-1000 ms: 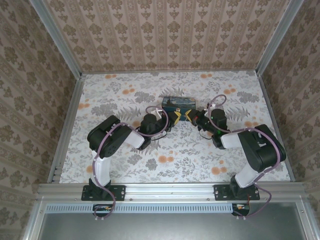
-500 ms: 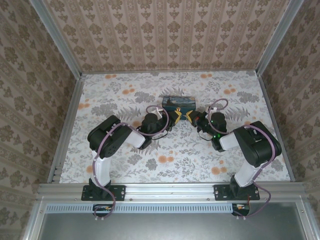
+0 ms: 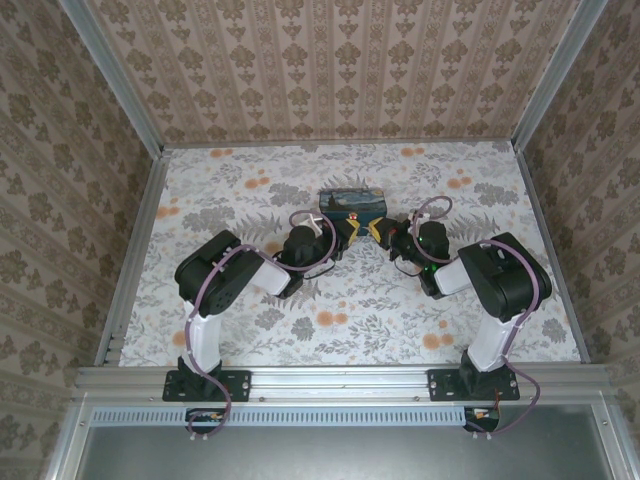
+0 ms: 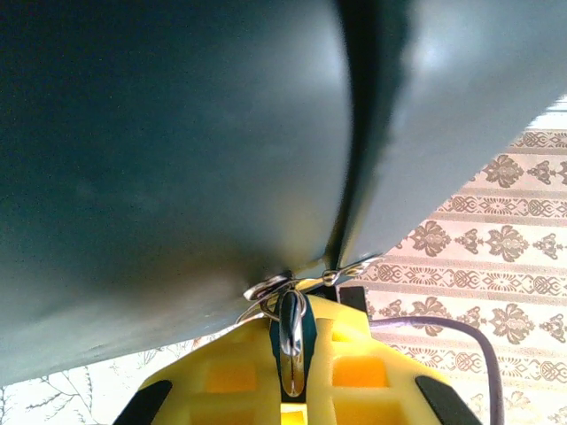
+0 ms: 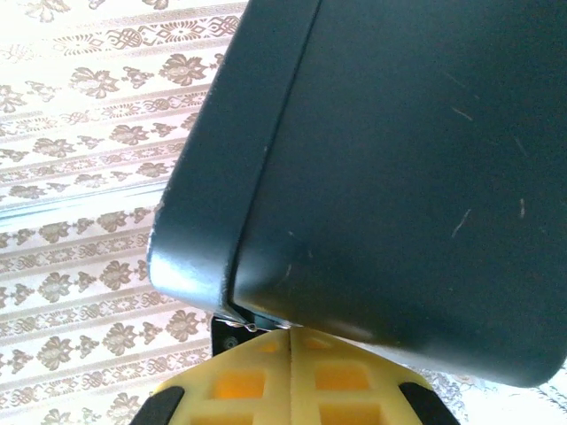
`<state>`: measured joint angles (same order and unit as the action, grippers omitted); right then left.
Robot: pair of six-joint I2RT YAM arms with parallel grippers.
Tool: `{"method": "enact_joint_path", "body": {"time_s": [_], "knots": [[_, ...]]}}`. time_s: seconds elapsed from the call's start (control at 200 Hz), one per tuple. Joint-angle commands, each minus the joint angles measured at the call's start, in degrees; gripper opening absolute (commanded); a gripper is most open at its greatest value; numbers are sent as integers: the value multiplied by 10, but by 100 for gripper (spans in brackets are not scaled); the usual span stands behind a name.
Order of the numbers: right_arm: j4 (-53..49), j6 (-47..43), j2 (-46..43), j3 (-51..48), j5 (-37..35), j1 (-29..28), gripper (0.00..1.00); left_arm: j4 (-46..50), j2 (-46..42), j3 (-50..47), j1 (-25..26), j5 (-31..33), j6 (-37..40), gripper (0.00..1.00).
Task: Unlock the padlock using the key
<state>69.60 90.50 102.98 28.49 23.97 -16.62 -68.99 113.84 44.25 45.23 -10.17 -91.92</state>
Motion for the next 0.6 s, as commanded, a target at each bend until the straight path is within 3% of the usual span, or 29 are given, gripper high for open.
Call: {"method": "enact_joint_path", "body": {"time_s": [0.0, 0.335, 0.595], "knots": [[-30, -29, 10, 11, 49, -15, 0, -61, -37, 22, 22, -63, -11, 0], [59, -10, 63, 3, 52, -13, 0, -61, -59, 17, 22, -70, -12, 0], [43, -37, 18, -6, 49, -2, 0, -60, -53, 3, 20, -73, -8, 0]]}}
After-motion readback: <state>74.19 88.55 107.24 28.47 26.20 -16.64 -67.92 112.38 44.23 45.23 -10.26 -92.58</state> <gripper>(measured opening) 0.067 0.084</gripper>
